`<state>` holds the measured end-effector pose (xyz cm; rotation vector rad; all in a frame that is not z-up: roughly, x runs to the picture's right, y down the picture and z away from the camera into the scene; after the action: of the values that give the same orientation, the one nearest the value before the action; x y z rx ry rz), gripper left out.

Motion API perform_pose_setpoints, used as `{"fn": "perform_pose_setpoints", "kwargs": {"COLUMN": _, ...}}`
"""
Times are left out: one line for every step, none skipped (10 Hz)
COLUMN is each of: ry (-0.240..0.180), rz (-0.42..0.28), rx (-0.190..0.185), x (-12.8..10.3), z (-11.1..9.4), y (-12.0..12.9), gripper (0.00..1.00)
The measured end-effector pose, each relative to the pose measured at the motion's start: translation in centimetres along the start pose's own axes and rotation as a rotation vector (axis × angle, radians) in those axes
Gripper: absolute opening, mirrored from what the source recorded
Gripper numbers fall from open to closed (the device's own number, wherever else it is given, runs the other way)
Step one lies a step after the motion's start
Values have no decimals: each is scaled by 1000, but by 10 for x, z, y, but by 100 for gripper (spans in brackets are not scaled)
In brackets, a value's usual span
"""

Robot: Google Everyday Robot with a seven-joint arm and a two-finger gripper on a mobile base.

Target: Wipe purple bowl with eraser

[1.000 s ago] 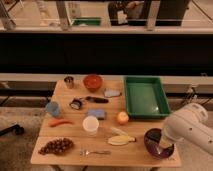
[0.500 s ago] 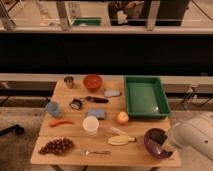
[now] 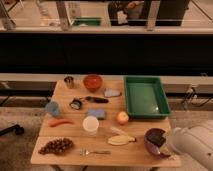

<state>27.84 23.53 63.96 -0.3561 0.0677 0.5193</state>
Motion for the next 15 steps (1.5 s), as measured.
{"fn": "perform_pose_setpoints", "kwargs": {"ry": -3, "rz": 5, "rx": 4, "x": 0, "z": 0, "y": 0, "gripper": 22}}
{"fn": "perform_pose_setpoints", "kwargs": {"ry": -5, "rz": 8, "rx": 5, "x": -1, "z": 1, "y": 0, "gripper": 30}}
{"fn": "perform_pose_setpoints", "kwargs": {"ry": -10, "rz": 11, "rx": 7, "x": -4, "z": 3, "y": -1, "gripper": 39}}
{"fn": "perform_pose_setpoints", "kwargs": {"ry": -14, "rz": 20, "rx": 14, "x": -5, "z": 4, "y": -3, "gripper": 53}}
{"fn": "perform_pose_setpoints", "kwargs": {"ry": -18, "rz": 25, "rx": 17, "x": -5, "z": 5, "y": -3, "gripper": 60}}
{"fn": "perform_pose_setpoints", "kwargs": {"ry": -21, "rz": 29, "rx": 20, "x": -6, "z": 6, "y": -4, "gripper": 68}}
{"fn": "perform_pose_setpoints", "kwargs": {"ry": -21, "rz": 30, "rx": 25, "x": -8, "z": 7, "y": -5, "gripper": 78}}
{"fn": "perform_pose_setpoints", "kwargs": {"ry": -23, "rz": 30, "rx": 28, "x": -10, "z": 9, "y": -6, "gripper": 80}}
{"fn": "perform_pose_setpoints", "kwargs": {"ry": -24, "rz": 34, "rx": 31, "x": -10, "z": 9, "y": -6, "gripper": 80}}
{"fn": "perform_pose_setpoints", "kwargs": {"ry": -25, "rz": 40, "rx": 35, "x": -9, "z": 9, "y": -7, "gripper": 80}}
{"fn": "perform_pose_setpoints", "kwargs": {"ry": -26, "rz": 42, "rx": 37, "x": -9, "z": 10, "y": -7, "gripper": 80}}
{"fn": "perform_pose_setpoints", "kwargs": {"ry": -27, "rz": 45, "rx": 41, "x": -9, "z": 10, "y": -7, "gripper": 80}}
{"fn": "perform_pose_setpoints", "kwargs": {"ry": -30, "rz": 49, "rx": 46, "x": -9, "z": 11, "y": -7, "gripper": 80}}
{"fn": "perform_pose_setpoints", "kwargs": {"ry": -47, "rz": 55, "rx": 58, "x": -9, "z": 9, "y": -7, "gripper": 80}}
{"fn": "perform_pose_setpoints", "kwargs": {"ry": -63, "rz": 52, "rx": 67, "x": -9, "z": 7, "y": -8, "gripper": 80}}
